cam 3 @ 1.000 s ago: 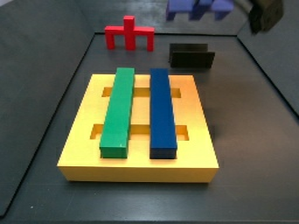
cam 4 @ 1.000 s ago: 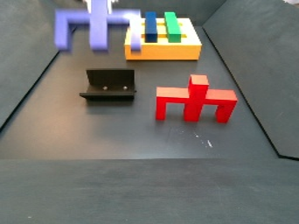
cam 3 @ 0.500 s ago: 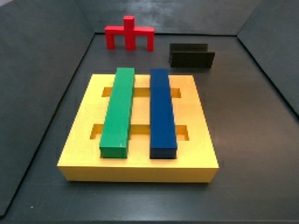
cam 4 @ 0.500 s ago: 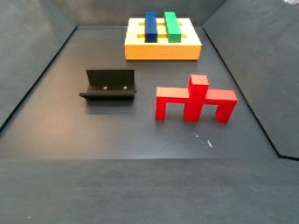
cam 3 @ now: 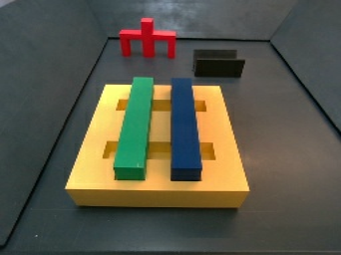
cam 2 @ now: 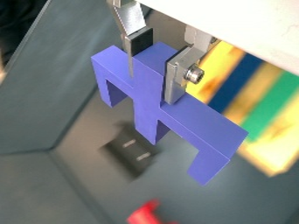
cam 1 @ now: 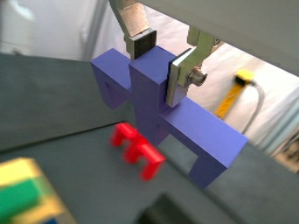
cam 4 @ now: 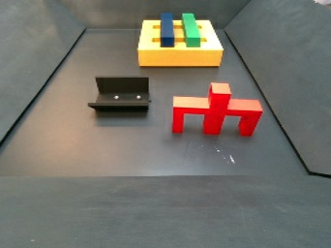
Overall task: Pick up the purple object. Move up. Place the purple object on the fixture. Regrasp the purple object. Move to above the board. Insert the purple object.
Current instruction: Move to above the board.
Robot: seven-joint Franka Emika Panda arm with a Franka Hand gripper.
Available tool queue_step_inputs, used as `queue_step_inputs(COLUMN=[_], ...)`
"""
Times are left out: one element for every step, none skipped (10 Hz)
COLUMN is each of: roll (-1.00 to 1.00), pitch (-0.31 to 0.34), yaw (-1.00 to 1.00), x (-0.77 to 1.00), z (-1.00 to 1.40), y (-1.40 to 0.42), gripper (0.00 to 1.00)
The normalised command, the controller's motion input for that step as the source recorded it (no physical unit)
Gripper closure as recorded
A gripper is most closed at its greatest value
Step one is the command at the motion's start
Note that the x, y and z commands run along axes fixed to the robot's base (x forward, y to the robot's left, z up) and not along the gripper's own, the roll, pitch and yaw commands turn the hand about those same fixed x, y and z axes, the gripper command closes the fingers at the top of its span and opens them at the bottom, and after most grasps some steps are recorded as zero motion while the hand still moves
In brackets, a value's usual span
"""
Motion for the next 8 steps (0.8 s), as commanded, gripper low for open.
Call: queue_step_inputs(roll=[-1.00,-1.00,-1.00,-1.00,-1.00,-0.88,-0.57,-0.38], pitch=[0.047,0.047,0.045,0.036,0.018,0.002,-0.013,-0.018], yaw=[-0.03,-0.03,-0.03,-0.03,-0.02,-0.02,-0.01,-0.01], x=[-0.67,-0.47,-0.24,-0.16,-0.10,-0.07,-0.05,-0.04], z=[0.15,0.09,0.05,0.04,0.00,0.01,0.00,-0.01], y=[-0.85,-0.59,-0.26,-0.14,-0.03,0.00,0.02,0.01], gripper=[1.00,1.00,1.00,1.00,1.00,1.00,1.00,1.00])
